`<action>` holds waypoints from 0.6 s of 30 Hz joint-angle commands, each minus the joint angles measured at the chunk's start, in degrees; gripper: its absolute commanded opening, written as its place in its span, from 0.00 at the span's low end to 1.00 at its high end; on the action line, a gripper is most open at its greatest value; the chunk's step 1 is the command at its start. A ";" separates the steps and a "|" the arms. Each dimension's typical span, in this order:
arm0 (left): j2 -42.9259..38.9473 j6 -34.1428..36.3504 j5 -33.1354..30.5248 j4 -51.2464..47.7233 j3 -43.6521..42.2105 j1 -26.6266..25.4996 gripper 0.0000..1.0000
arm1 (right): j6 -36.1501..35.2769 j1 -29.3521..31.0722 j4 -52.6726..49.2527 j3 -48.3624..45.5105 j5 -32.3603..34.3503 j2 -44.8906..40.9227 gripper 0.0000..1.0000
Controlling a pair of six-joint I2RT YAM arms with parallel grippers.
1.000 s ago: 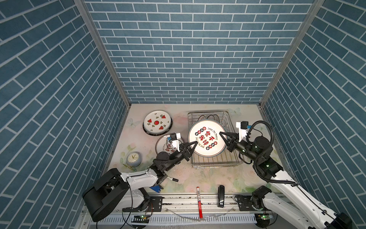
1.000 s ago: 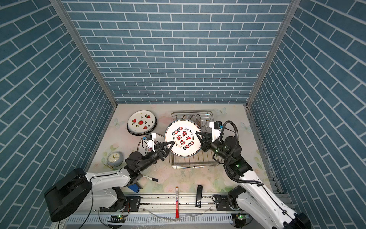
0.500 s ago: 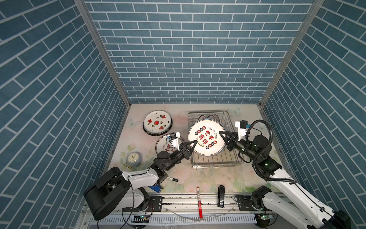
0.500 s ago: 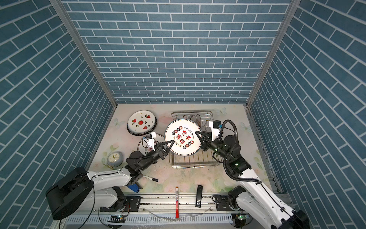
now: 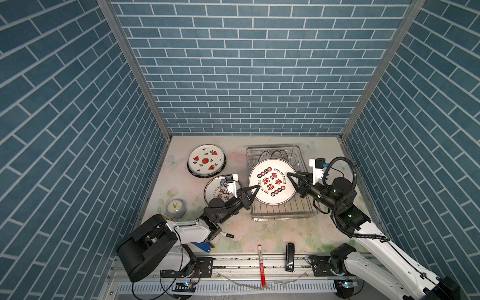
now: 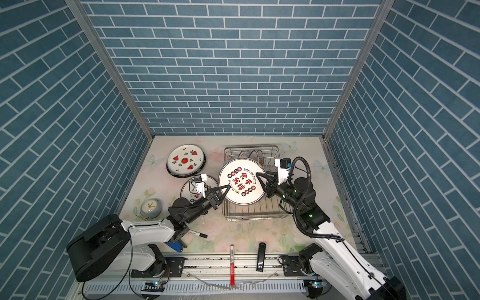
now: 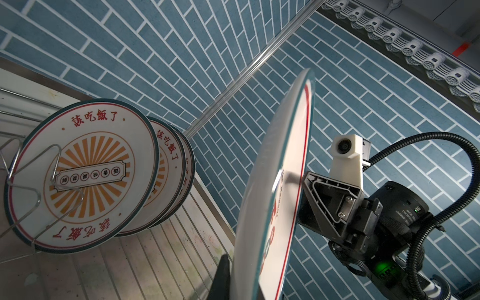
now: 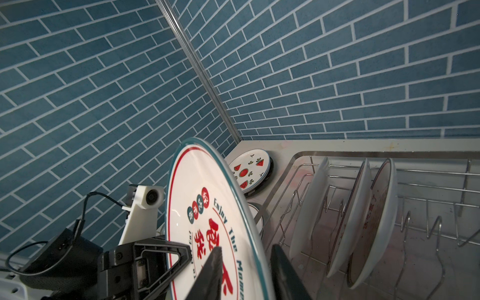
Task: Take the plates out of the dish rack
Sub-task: 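Carry the red-text plate away from the rack toward the table, then lower the red-text plate onto the red-text plate on the table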
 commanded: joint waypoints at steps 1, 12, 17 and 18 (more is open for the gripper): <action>-0.22 -0.10 0.21 3.02 0.77 -0.12 0.00 | 0.79 0.15 1.05 1.86 -1.92 0.10 0.52; -1.97 -0.71 -4.84 0.44 -0.59 -0.06 0.00 | -0.09 0.13 0.45 0.21 2.96 -1.69 0.99; -1.80 -2.15 -5.45 -0.55 -0.54 0.03 0.00 | -0.23 0.13 -0.18 0.40 3.93 -0.87 0.97; -2.22 -2.21 -5.36 -1.36 -0.28 0.11 0.00 | -0.33 0.03 -0.55 0.58 4.58 -0.67 0.97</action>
